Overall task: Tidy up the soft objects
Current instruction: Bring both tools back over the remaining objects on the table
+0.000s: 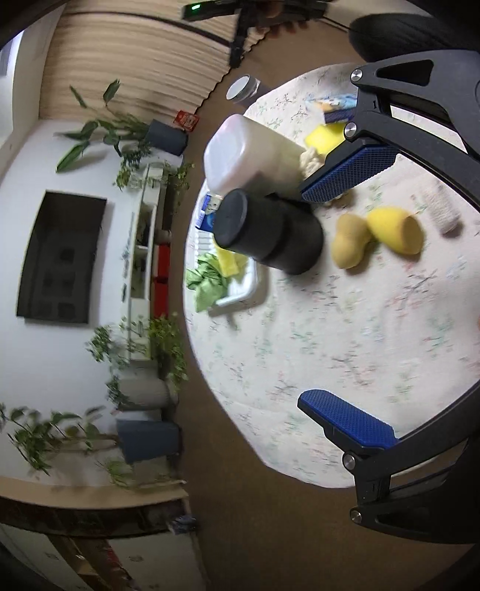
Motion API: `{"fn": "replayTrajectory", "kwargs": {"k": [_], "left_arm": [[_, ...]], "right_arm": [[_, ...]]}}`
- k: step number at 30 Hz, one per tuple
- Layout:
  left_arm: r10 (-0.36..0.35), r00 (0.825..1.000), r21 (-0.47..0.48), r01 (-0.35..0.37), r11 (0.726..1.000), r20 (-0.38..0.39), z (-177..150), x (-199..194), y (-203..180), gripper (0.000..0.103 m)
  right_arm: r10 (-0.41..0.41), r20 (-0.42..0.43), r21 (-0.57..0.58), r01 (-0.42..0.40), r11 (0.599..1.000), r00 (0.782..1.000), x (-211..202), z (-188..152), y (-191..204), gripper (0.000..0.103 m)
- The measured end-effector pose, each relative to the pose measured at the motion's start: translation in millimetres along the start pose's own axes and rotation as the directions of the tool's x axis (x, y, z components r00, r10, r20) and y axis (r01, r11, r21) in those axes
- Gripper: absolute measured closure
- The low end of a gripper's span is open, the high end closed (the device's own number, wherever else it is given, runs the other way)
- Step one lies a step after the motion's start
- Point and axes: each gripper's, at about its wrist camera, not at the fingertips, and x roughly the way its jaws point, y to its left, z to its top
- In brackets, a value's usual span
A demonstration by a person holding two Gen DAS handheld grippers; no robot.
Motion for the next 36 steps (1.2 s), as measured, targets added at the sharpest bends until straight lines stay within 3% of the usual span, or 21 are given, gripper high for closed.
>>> {"fn": "replayTrajectory", "kwargs": {"k": [8,16,19,22,30,36], "left_arm": [[-0.028,0.995,-0.147,0.013,0.989,-0.1,-36,-12,-12,0.0],[-0.068,0.978,-0.09,0.051,0.995,-0.197,-104,-12,-73,0.0],[-0.046,0.979,-0.082,0.03,0.996,-0.199,-111,-10,-85,0.0],[-0.032,0.979,-0.076,0.017,0.997,-0.2,-109,-5,-89,0.0],[-0.049,0.972,-0.185,0.006,0.983,-0.229,-110,15,-78,0.0],[-0.015,0.967,-0.15,-0.025,0.988,-0.255,-110,31,-83,0.0]], "right_arm": [[0.017,0.005,0.104,-0.017,0.994,1.0,-27,-65,24,0.0],[0.032,0.045,0.083,-0.036,0.996,0.998,-49,-138,77,0.0],[0.03,0.041,0.038,-0.031,0.999,0.999,-48,-155,93,0.0],[0.021,0.043,-0.008,-0.02,1.0,0.999,-48,-158,104,0.0],[0.007,0.065,-0.069,-0.003,0.998,0.998,-48,-163,116,0.0],[0.007,0.045,-0.086,-0.003,0.996,0.999,-38,-159,120,0.0]]}}
